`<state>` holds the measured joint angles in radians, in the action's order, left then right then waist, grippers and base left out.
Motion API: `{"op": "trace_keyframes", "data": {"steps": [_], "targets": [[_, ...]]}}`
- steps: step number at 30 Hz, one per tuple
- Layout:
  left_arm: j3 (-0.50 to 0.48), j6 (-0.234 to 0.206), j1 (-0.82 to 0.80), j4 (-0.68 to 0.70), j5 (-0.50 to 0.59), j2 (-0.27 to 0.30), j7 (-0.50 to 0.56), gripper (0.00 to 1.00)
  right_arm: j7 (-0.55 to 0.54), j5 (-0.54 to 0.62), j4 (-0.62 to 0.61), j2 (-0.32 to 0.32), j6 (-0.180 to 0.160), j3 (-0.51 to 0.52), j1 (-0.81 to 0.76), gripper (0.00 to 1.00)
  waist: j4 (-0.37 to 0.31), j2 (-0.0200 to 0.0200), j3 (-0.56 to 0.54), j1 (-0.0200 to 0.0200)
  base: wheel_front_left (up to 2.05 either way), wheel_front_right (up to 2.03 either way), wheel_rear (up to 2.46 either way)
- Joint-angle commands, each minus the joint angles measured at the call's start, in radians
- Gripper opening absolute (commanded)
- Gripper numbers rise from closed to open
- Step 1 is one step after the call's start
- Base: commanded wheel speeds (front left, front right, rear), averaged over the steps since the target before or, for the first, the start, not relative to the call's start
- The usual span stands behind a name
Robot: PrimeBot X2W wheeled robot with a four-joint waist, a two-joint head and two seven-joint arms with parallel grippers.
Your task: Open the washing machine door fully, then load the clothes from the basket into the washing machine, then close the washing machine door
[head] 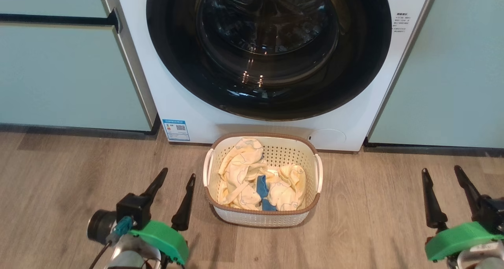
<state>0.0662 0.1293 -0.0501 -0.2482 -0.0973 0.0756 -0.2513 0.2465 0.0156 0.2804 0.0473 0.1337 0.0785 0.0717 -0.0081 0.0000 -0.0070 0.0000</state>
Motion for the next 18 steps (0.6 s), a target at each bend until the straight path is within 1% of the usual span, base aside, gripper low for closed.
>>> {"op": "trace_keyframes", "data": {"steps": [1, 18], "targets": [[-0.04, -0.001, -0.061, 0.024, 0.002, 0.006, -0.01, 1.0, 0.009, -0.007, -0.034, 0.003, -0.003, -0.015, 0.046, 1.0, 0.0, 0.0, -0.001, 0.0, 0.0, 0.0, 0.0], [-0.056, -0.004, -0.063, -0.007, -0.009, -0.003, -0.01, 1.0, 0.012, -0.031, -0.024, 0.003, -0.003, -0.003, 0.043, 1.0, 0.003, 0.0, -0.006, 0.0, 0.0, 0.0, 0.0]]}}
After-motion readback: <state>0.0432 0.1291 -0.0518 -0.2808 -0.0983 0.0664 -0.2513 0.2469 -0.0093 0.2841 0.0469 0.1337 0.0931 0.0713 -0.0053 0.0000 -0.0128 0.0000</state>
